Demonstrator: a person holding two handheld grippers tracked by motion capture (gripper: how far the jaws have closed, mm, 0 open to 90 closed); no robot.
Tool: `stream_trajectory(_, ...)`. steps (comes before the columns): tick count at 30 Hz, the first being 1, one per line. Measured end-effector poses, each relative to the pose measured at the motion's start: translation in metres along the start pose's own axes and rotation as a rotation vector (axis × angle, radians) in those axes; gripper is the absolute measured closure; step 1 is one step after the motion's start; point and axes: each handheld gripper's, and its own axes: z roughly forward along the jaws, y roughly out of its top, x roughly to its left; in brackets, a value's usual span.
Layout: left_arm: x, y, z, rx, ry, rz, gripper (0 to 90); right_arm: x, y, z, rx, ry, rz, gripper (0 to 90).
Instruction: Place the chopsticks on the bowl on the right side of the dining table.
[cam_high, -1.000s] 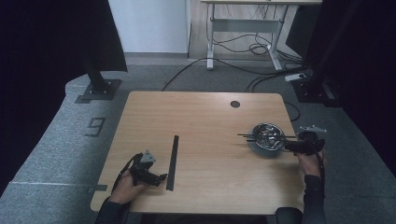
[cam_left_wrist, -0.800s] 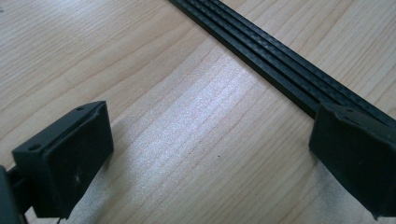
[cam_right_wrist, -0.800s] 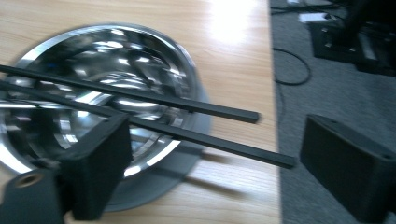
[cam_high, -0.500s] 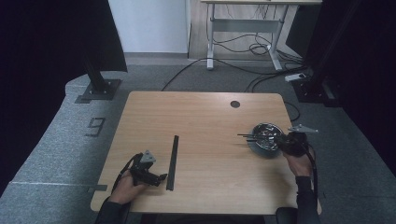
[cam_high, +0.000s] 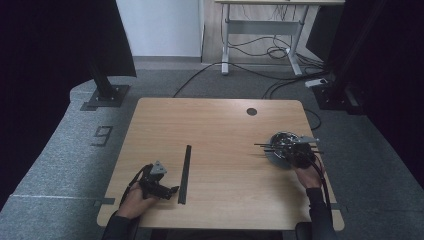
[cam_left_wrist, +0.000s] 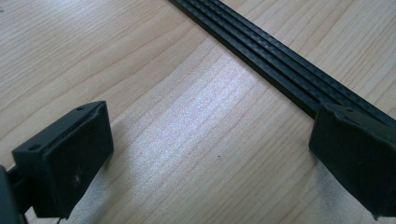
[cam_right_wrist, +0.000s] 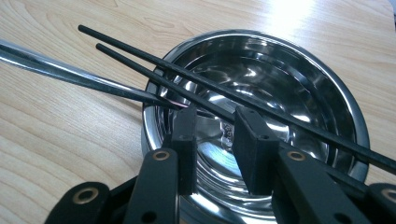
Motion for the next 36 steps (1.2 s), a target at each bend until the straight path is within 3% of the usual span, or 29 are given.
stream_trajectory(10, 0.0, 0.0, 0.0, 0.0, 0.0, 0.0, 0.0, 0.003, -0.001, 0.009, 0.017, -0.034, -0.024, 64.7)
stream_trajectory(27, 0.0, 0.0, 0.0, 0.0, 0.0, 0.0, 0.0, -0.005, -0.004, 0.01, 0.014, -0.057, -0.001, 60.3)
stream_trajectory(32, 0.0, 0.0, 0.0, 0.0, 0.0, 0.0, 0.0, -0.008, -0.005, 0.004, -0.002, -0.056, 0.01, 48.9)
stream_trajectory(36, 0.0, 0.0, 0.0, 0.0, 0.0, 0.0, 0.0, -0.013, -0.007, -0.002, -0.02, -0.084, 0.021, 34.7)
